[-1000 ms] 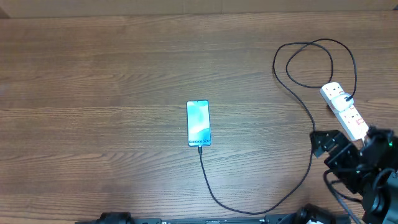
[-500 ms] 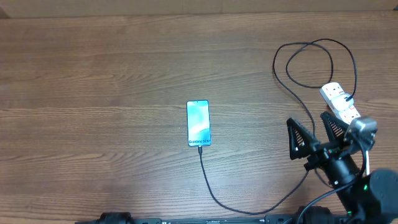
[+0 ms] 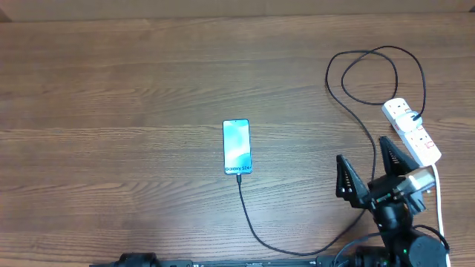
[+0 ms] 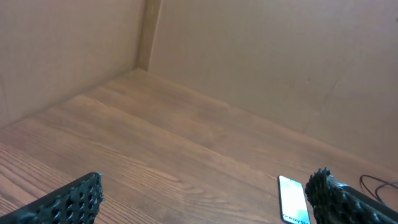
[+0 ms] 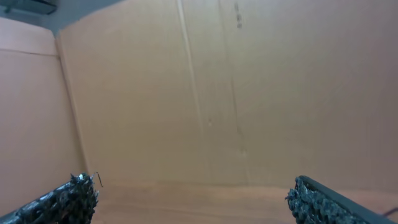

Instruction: Plug charger to phone and switch on socket

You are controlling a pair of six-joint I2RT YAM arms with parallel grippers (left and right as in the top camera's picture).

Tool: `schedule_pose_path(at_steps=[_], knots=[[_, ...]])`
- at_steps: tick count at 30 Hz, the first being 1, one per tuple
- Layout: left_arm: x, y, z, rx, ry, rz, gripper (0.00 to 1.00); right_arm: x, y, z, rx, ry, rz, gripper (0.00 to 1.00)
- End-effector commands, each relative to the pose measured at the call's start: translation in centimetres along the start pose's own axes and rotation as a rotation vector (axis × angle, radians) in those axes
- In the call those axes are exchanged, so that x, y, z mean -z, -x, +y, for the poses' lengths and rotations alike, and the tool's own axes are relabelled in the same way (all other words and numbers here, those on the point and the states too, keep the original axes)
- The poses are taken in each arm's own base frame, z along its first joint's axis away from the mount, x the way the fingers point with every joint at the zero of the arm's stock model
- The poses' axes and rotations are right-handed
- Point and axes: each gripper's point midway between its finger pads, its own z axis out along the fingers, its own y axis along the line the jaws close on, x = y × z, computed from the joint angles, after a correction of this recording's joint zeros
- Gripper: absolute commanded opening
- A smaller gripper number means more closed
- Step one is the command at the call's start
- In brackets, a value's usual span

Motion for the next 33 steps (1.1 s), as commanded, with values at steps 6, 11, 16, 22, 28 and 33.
schedule_pose_path(at_steps=[6,11,16,22,28,33], knots=[[0.2,0.0,0.2,0.012,0.019,-0.011,1.00,-0.1,-3.5,-2.9,-0.047,-0.149,0.018,1.00],[0.2,0.0,0.2,0.012,0.019,-0.011,1.00,0.1,-6.5,-4.1,-0.060,-0.186,0.071,1.00],[0.2,0.0,0.2,0.012,0.019,-0.011,1.00,0.4,-8.2,-5.1,-0.066,-0.230,0.111,1.00],[0.2,0.0,0.2,0.012,0.019,-0.011,1.00,0.8,-9.2,-6.1,-0.070,-0.293,0.144,1.00],[0.2,0.0,0.2,0.012,0.019,-0.011,1.00,1.5,-11.5,-6.8,-0.085,-0.331,0.236,1.00],[0.2,0.0,0.2,0.012,0.019,-0.011,1.00,1.6,-11.4,-7.1,-0.041,-0.345,0.238,1.00]])
